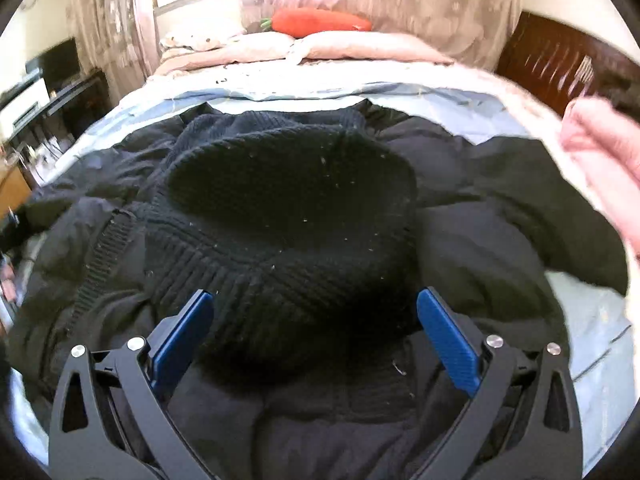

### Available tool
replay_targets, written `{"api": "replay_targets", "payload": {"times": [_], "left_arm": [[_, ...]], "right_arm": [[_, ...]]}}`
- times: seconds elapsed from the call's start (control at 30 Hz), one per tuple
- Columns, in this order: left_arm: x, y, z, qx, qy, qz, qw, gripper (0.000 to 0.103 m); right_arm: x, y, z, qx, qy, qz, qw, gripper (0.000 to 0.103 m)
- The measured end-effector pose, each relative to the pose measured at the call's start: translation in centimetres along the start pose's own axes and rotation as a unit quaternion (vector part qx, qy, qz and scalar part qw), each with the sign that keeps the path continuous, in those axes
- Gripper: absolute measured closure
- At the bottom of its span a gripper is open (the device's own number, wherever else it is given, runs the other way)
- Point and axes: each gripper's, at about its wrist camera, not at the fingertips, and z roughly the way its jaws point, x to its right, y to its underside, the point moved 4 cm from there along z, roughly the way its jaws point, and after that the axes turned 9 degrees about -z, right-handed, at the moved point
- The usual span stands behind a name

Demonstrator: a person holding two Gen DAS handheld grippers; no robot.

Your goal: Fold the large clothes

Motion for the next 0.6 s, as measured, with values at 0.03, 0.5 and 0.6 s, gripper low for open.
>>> {"api": "replay_targets", "payload": {"times": [0.03,0.5,0.6], "left_arm": [[0.6,-0.4,0.3,-0.015,-0.011,-0.007,0.9998,0.002],[0.8,1.8,0.1,-0.1,0.103,-0.302,0.9424,0.002],[-0.6,4.3,-0.6,-0.097,0.131,-0.395,0.904,0.002]], "right_arm": [[-0.4,0.3,-0.2,-0.007,0.008,-0.001,1.0,0.001],[-1.8,2.3,-2.2,-0.021,0.029,-0.038,0.999,0.001],[-1.0,3.0,-2.1,-0.028,0.037,-0.039,0.998,0.001]]}}
